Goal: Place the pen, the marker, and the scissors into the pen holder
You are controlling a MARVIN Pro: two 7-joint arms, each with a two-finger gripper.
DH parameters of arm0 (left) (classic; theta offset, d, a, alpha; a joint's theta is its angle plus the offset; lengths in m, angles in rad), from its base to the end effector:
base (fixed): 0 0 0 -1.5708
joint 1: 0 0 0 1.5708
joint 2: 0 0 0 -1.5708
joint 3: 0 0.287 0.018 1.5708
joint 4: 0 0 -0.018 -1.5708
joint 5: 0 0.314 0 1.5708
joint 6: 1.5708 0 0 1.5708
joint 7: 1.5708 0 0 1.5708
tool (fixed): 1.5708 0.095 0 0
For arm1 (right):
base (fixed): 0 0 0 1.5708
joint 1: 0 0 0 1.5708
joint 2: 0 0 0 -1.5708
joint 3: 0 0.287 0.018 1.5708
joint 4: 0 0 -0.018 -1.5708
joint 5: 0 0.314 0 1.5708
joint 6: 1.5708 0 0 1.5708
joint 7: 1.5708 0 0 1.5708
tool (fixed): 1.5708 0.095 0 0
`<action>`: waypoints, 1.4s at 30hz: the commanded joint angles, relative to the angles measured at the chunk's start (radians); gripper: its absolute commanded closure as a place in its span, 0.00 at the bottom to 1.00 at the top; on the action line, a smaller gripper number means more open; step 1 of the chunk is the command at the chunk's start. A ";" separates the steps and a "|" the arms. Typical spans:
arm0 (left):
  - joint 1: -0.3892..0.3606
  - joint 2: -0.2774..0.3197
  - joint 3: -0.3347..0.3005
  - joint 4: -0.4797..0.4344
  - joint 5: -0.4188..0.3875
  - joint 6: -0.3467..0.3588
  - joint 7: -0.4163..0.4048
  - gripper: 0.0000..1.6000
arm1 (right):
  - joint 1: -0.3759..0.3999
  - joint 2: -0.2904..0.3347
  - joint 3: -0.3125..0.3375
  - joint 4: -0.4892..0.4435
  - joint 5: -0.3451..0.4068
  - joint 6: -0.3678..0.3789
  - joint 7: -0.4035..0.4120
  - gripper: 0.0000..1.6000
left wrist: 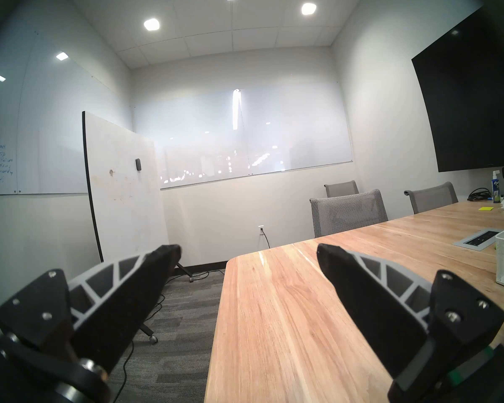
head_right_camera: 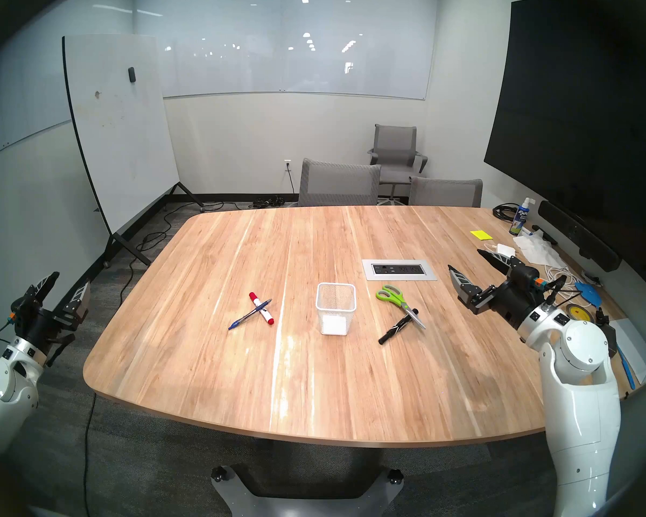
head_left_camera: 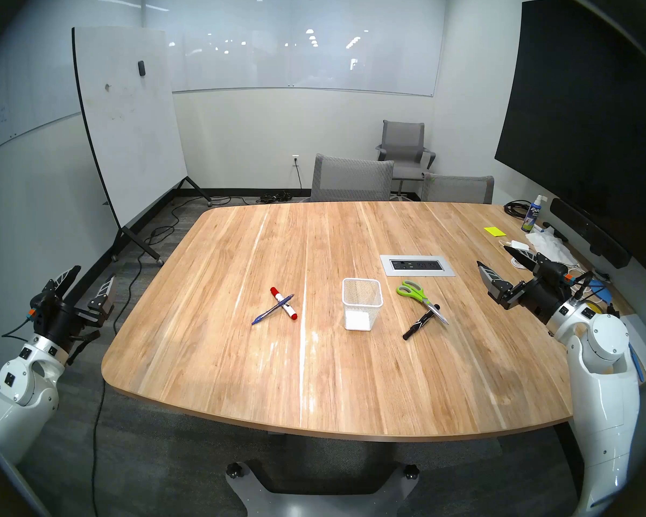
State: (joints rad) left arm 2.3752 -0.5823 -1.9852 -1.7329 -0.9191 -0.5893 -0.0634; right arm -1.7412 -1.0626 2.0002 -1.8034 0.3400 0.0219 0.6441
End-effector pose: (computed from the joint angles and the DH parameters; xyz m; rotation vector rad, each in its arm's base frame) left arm 0.2823 0.2797 -0.2185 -1.9223 0.2150 -2.3772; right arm 0.3588 -0.1976 -0.1796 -2.0036 -0.6998 -2.2438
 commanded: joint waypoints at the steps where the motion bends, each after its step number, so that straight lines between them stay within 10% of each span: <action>1: 0.001 0.000 -0.012 -0.003 0.000 -0.001 0.000 0.00 | 0.004 0.001 0.000 -0.012 0.002 -0.002 0.001 0.00; 42: 0.000 0.000 -0.012 -0.003 0.000 -0.001 0.000 0.00 | -0.035 -0.019 0.006 -0.086 0.011 0.047 -0.010 0.00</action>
State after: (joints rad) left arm 2.3738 -0.5821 -1.9840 -1.7319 -0.9186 -0.5893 -0.0634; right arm -1.7622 -1.0670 2.0058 -1.8345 0.3450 0.0556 0.6404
